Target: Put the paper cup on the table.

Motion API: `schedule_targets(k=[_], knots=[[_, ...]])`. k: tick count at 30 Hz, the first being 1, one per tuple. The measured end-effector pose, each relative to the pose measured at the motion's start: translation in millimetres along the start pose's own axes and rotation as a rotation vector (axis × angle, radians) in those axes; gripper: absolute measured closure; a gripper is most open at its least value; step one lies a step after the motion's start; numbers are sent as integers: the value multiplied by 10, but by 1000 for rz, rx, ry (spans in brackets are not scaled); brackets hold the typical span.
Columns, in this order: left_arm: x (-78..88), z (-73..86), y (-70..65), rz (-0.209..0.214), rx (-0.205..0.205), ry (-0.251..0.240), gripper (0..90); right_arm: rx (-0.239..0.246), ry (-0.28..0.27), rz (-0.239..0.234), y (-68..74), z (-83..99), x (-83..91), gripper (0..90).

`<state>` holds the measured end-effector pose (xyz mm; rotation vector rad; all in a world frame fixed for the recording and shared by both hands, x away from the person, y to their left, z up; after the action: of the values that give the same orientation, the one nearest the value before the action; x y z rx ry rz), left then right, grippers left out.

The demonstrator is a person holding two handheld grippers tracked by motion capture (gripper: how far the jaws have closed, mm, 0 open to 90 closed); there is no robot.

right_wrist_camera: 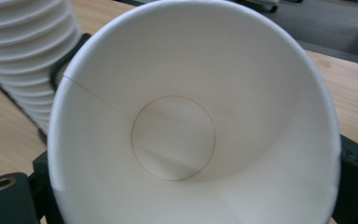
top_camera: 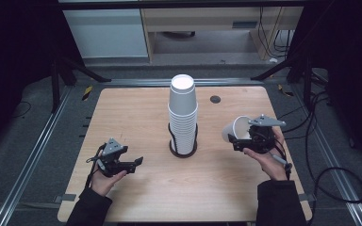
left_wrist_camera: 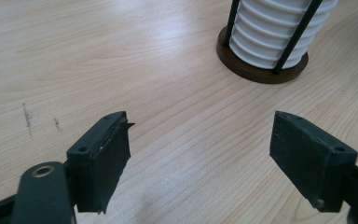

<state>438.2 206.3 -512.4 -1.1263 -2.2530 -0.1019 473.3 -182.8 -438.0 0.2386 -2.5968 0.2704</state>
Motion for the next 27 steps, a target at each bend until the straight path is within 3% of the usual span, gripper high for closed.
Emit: schedule_targets(k=[5,9,17,27], knots=[[-5,1,12,-9,2,2,193,-3,47,60,-170,53,-115,78],[-15,9,37,-21,8,9,193,26,96,113,-251,98,-271,77],[-3,18,85,-28,25,7,192,76,198,172,-325,266,-534,77],[7,35,102,-33,18,21,192,110,275,225,-438,241,-677,76]])
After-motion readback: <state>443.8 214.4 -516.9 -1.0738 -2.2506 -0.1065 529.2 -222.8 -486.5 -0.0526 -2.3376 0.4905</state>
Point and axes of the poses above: each handheld gripper's, and its own axes: x roughly backward along the jaws, z roughly out of its underside, y roughly to its left, the point moved 9 cm from there along -x, roughly forward along the jaws, and after that the axes turned 15 degrees about z, right-handed, at the moved point
